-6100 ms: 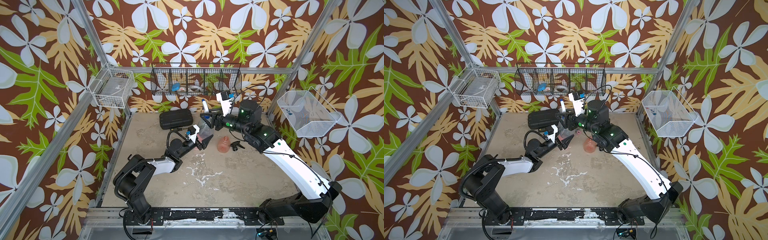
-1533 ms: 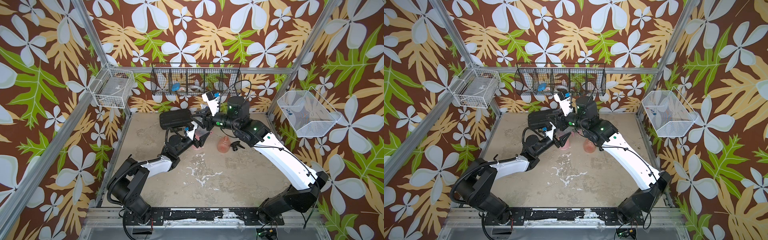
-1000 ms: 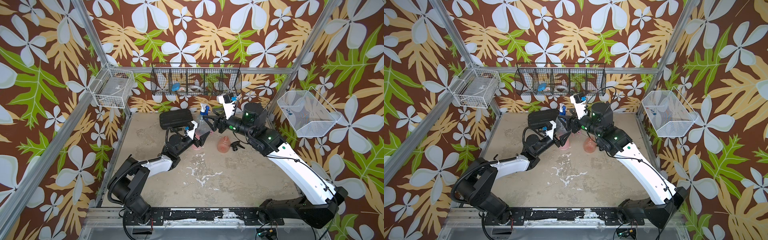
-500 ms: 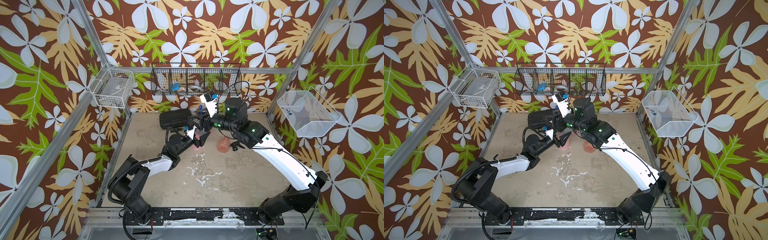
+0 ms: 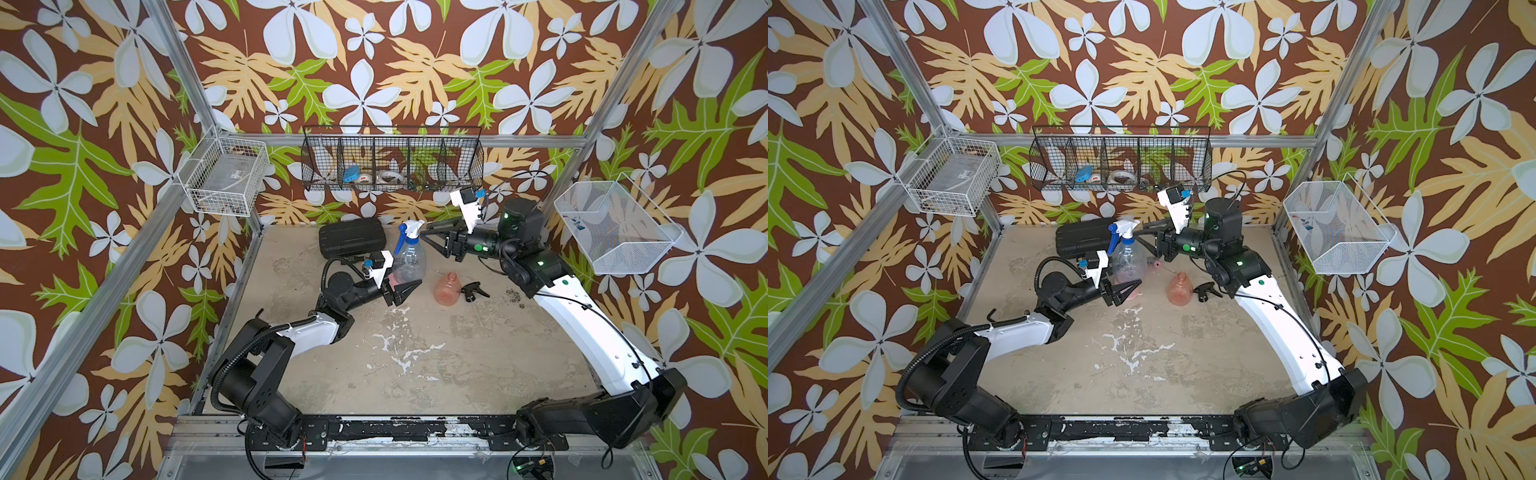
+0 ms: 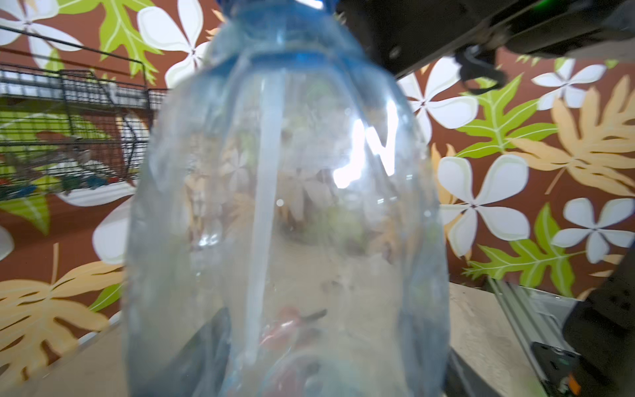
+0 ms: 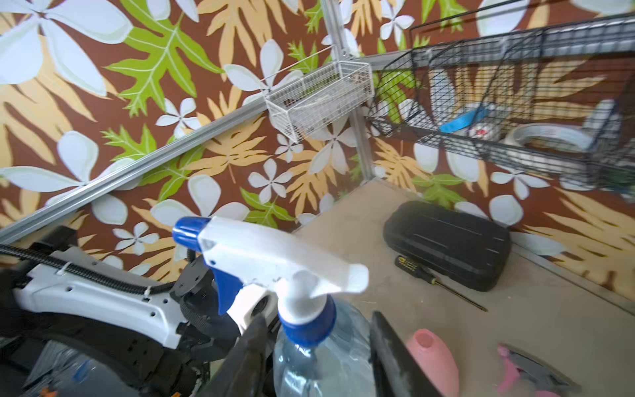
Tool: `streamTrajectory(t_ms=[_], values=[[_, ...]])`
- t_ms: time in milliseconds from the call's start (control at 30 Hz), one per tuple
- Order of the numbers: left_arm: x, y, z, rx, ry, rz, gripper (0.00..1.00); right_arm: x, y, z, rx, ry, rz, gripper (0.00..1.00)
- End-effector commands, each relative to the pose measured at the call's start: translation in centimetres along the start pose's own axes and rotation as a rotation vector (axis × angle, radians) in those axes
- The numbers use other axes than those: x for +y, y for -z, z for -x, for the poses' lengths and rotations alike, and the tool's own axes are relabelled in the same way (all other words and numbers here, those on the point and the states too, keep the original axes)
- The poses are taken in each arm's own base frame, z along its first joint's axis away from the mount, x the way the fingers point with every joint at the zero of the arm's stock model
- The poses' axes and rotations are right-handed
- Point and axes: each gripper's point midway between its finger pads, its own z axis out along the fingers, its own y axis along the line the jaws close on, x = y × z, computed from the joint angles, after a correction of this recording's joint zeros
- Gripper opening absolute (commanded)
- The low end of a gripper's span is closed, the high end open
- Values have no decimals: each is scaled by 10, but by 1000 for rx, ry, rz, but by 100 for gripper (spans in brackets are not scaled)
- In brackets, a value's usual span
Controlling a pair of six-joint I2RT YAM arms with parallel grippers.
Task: Attach spray nozzles to spray bottles
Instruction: Screw the spray nozzle on the spray bottle.
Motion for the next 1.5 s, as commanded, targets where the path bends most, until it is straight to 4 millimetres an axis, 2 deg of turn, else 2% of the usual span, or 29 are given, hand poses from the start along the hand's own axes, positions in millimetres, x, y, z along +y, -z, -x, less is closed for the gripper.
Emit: streamTrajectory(t_ms=[0,133,267,467,767,900,1000,1267,1367,1467], values=[[-31,2,22,-51,17,-186,50,24,0,6,-2,58,146,57],[-41,7,35,-94,61,-260,49,32,-6,-2,25,61,205,57],[-48,8,43,-118,106,-332,46,42,-17,-10,59,90,210,50],[-50,7,36,-98,148,-374,46,41,-21,-9,70,94,206,47],[-47,7,33,-82,170,-379,45,49,-20,-5,61,90,244,40],[-43,6,32,-89,166,-365,45,54,-19,-5,57,89,259,31],[-37,4,31,-93,157,-331,44,54,-19,-7,61,87,258,19],[-13,0,29,-83,71,-160,44,48,-24,-17,85,74,223,0],[0,-1,34,-92,28,-74,44,44,-31,-24,99,64,196,0],[13,-1,40,-98,-9,12,45,33,-37,-29,104,37,129,0]])
